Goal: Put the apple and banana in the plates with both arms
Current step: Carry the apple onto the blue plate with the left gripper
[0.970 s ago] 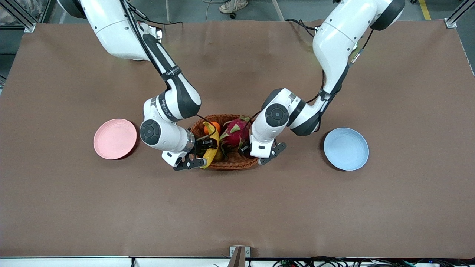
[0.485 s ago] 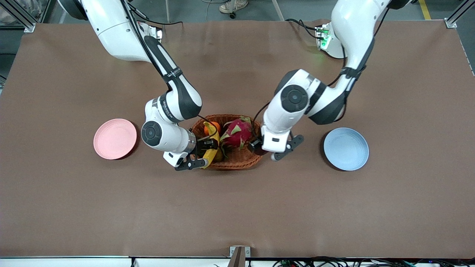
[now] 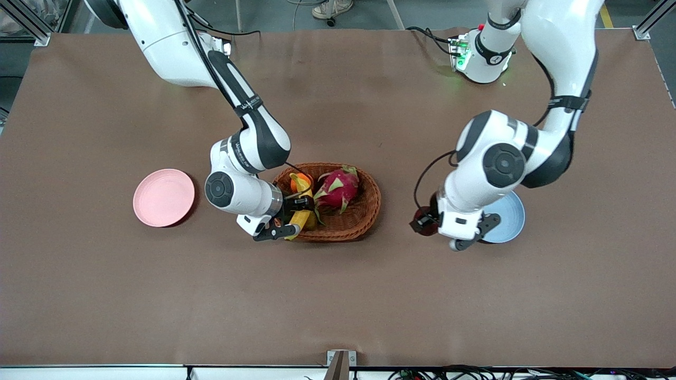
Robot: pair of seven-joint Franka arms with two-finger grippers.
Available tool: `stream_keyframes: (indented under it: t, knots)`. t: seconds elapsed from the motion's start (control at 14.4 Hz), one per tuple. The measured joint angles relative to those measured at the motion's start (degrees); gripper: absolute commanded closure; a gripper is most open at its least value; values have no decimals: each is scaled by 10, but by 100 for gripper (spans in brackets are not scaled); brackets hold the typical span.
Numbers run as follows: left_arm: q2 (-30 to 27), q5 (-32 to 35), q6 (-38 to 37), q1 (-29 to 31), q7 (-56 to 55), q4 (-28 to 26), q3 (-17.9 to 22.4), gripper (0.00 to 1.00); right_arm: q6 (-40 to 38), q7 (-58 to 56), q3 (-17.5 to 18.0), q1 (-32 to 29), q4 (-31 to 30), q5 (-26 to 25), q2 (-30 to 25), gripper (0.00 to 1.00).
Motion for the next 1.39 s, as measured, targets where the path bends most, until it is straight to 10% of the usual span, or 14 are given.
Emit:
stream_keyframes:
  t: [1.11,1.25,1.39]
  knots:
    - [24,0,85,197,279,-166,0,95,8,0,0,3,1,2,10,40]
    - [31,0,93,197,279,-168,-1,89,8,0,0,4,1,2,11,42]
    - [37,0,101,197,279,-169,-1,60,8,0,0,4,1,3,12,46]
